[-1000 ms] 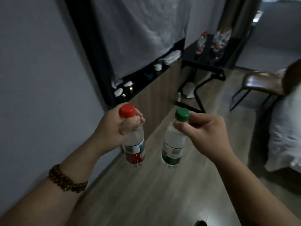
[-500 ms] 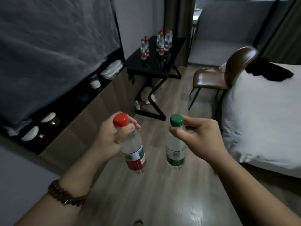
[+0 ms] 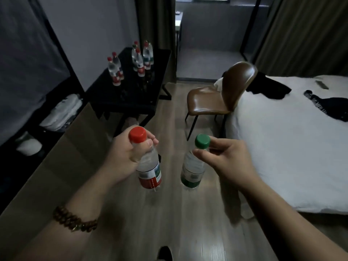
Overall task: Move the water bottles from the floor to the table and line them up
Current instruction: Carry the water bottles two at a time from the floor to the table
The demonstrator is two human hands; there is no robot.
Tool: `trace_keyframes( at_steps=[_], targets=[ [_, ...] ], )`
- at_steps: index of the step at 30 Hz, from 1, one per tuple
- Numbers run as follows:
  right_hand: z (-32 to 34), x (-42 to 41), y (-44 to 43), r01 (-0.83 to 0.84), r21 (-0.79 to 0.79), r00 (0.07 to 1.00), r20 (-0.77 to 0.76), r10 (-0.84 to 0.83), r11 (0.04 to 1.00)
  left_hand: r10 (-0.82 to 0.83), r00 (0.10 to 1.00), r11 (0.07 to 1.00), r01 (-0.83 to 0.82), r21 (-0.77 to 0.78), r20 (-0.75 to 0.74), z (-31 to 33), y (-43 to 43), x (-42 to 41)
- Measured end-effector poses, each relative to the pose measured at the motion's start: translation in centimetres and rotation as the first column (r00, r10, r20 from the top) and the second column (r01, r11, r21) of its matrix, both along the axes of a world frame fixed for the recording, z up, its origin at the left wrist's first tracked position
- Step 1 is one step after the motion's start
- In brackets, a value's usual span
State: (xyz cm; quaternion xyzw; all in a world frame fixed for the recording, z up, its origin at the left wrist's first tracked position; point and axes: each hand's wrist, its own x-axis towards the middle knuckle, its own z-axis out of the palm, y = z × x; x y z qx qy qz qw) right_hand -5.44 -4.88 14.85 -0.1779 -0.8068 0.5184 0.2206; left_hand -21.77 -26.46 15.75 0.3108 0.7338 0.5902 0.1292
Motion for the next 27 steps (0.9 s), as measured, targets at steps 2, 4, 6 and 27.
trace_keyframes(
  at_steps=[2, 4, 6, 27],
  targets=[
    [0.4, -3.2, 2.4, 0.021, -0.024, 1.0, -0.01, -0.022, 0.999, -0.026, 1.0, 1.0, 0.026, -0.004, 0.002, 0.6, 2.6, -4.2],
    [0.6, -6.2, 4.8, 0.048, -0.051, 0.998, -0.033, -0.05, 0.998, -0.054, 0.999, 0.998, 0.054, -0.008, 0.007, 0.9, 5.2, -7.9],
    [0.3, -9.3, 7.3, 0.074, -0.083, 0.996, -0.049, -0.078, 0.994, -0.056, 0.998, 0.998, 0.056, -0.01, 0.014, 0.8, 7.8, -11.2],
    [-2.3, -48.7, 41.1, -0.269, -0.054, 0.963, -0.045, 0.267, 0.962, 0.331, 0.943, 0.942, -0.328, -0.068, 0.032, -1.7, 36.7, -40.8]
  ],
)
